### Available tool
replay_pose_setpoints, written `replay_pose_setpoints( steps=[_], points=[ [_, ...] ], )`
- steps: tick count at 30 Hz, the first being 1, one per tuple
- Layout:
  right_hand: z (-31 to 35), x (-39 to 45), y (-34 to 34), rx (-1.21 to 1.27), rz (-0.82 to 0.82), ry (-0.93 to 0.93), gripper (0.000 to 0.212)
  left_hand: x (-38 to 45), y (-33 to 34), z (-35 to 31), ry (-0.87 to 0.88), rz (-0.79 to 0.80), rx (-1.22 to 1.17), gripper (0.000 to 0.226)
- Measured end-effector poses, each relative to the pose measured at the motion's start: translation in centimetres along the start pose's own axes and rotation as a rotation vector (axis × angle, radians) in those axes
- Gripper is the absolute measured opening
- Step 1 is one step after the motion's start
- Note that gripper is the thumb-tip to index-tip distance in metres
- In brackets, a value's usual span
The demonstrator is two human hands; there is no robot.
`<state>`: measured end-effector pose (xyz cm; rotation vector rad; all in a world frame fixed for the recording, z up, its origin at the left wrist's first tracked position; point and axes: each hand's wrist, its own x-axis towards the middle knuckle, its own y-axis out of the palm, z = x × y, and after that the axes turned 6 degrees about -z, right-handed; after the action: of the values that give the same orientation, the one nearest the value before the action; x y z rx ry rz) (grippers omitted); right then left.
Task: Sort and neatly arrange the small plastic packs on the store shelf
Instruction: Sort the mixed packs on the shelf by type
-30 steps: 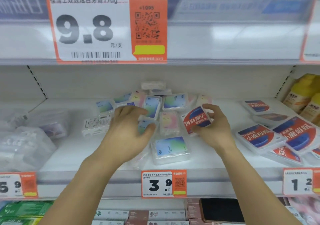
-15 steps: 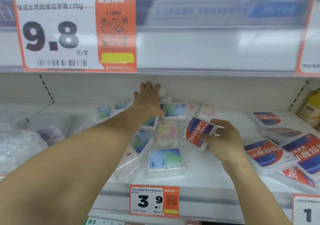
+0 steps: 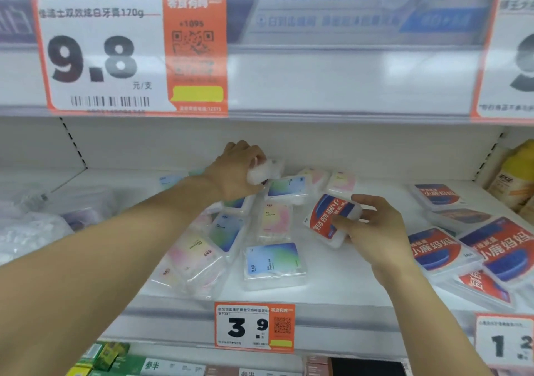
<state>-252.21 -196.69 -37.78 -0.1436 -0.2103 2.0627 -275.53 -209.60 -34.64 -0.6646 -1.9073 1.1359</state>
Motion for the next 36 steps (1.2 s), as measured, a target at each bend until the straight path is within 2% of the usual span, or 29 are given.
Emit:
replay_pose_setpoints(
  steps=[2,5,6,8,11,13,15,18,20,23,25,27,28,30,33,36],
  points=[
    [0.3,0.2,-0.3,0.025,-0.023,0.003,0.046,-1.5,-1.2,0.3,0.053,0.127,-0.011,0.060],
    [0.4,0.3,-0.4,0.062,-0.040,0.012,0.042,-4.0,-3.2,-0.3,-0.009,0.356,-0.044,0.070],
    [0.4,0.3,-0.4,0.069,-0.046,0.016,0.041,-4.3,-3.6,-0.6,-0.045,0.351,-0.091,0.065],
    [0.3,0.3,-0.4,0.074,-0.048,0.021,0.040,-3.5,-3.7,-1.1,-0.086,0.191,-0.166,0.045],
    [0.3,0.2,-0.3,0.078,-0.036,0.029,0.039,-0.7,-2.2,-1.7,-0.083,-0.028,-0.081,0.025],
    [0.3,0.3,-0.2,0.101,-0.021,0.045,0.041,1.2,-0.4,-1.5,-0.115,0.007,-0.016,0.032],
    [0.3,0.5,-0.4,0.106,-0.011,0.055,0.041,2.6,1.4,-1.2,-0.136,0.148,0.056,0.051],
    [0.1,0.7,-0.7,0.124,-0.014,0.060,0.042,3.7,2.4,-1.1,-0.121,0.292,0.205,0.047],
    [-0.1,0.9,-1.0,0.113,-0.021,0.046,0.043,4.0,2.0,-1.4,-0.123,0.238,0.252,0.037],
    [0.0,1.1,-1.5,0.107,-0.046,0.037,0.045,4.0,1.5,-1.9,-0.145,0.072,0.240,0.021],
    [0.0,1.0,-1.7,0.128,-0.063,0.043,0.047,3.8,1.5,-1.8,-0.132,0.097,0.179,0.036],
    [0.2,0.7,-1.8,0.135,-0.072,0.049,0.046,3.6,1.6,-1.7,-0.114,0.228,0.116,0.064],
    [0.2,0.5,-1.8,0.141,-0.071,0.047,0.044,3.5,1.7,-1.6,-0.105,0.284,0.125,0.070],
    [0.2,0.1,-1.6,0.138,-0.060,0.041,0.042,3.7,2.0,-1.7,-0.064,0.321,0.202,0.068],
    [0.1,0.1,-1.4,0.115,-0.054,0.041,0.041,3.9,2.2,-2.0,-0.085,0.229,0.227,0.061],
    [0.2,0.3,-1.6,0.114,-0.062,0.042,0.042,4.4,2.4,-1.8,-0.091,0.209,0.186,0.053]
  ],
)
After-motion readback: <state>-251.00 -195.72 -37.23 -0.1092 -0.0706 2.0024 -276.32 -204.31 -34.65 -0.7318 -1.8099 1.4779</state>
